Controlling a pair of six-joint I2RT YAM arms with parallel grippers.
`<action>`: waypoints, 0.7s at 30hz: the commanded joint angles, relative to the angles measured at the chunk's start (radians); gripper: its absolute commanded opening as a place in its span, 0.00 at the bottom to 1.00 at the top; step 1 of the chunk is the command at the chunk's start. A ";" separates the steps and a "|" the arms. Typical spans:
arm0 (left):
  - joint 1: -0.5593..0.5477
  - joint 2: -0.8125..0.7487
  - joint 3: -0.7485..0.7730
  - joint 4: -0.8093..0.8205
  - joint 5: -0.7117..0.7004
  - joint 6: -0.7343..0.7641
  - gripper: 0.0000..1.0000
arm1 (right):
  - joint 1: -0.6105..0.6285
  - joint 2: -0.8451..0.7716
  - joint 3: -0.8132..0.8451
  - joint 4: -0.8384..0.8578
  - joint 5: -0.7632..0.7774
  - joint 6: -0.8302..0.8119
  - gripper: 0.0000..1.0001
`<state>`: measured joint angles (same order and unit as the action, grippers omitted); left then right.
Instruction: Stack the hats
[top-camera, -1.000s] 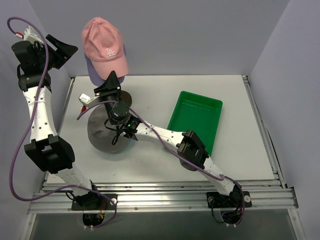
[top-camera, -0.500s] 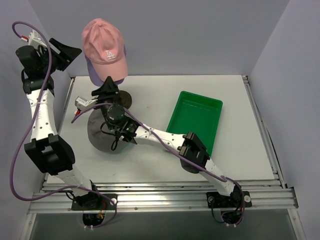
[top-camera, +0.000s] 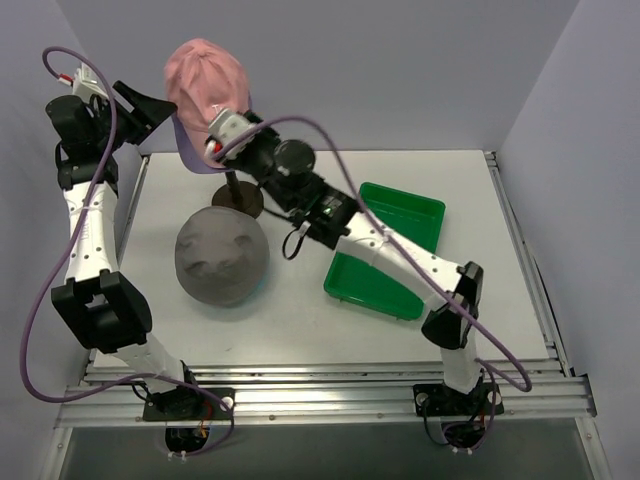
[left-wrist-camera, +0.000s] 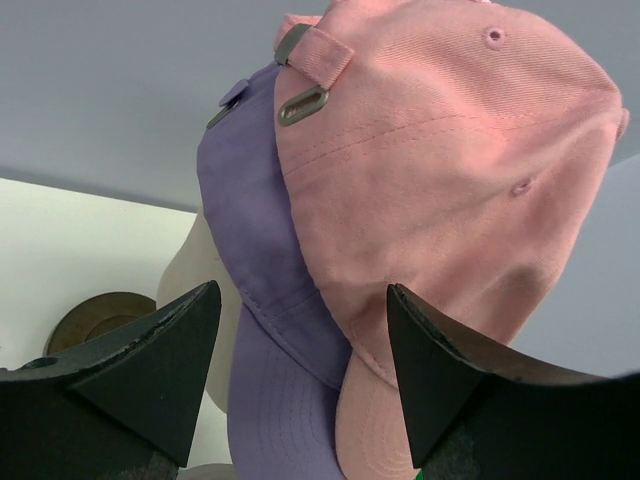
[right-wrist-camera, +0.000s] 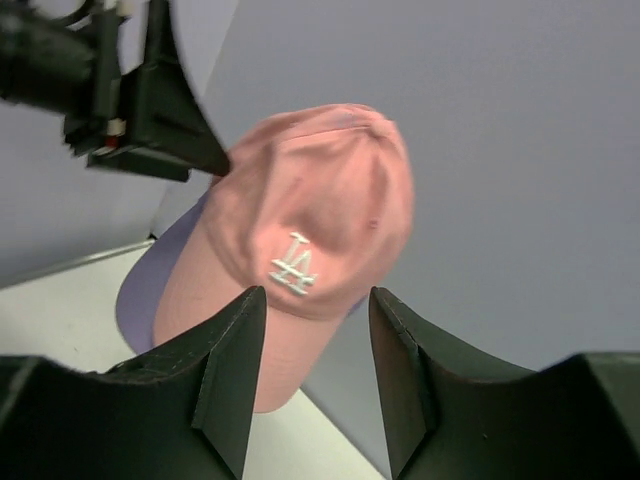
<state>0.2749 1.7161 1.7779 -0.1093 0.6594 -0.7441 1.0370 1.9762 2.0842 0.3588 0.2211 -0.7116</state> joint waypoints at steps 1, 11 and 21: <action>-0.002 -0.073 0.002 0.030 -0.001 0.020 0.76 | -0.152 -0.089 0.007 -0.101 -0.207 0.408 0.41; -0.013 -0.164 -0.101 0.010 0.009 0.083 0.75 | -0.509 -0.030 0.088 -0.147 -0.729 0.833 0.40; -0.037 -0.254 -0.195 -0.032 0.020 0.157 0.72 | -0.522 0.094 0.097 -0.090 -0.729 0.928 0.36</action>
<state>0.2497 1.5127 1.5921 -0.1493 0.6640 -0.6365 0.5140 2.0487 2.1548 0.1833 -0.4599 0.1417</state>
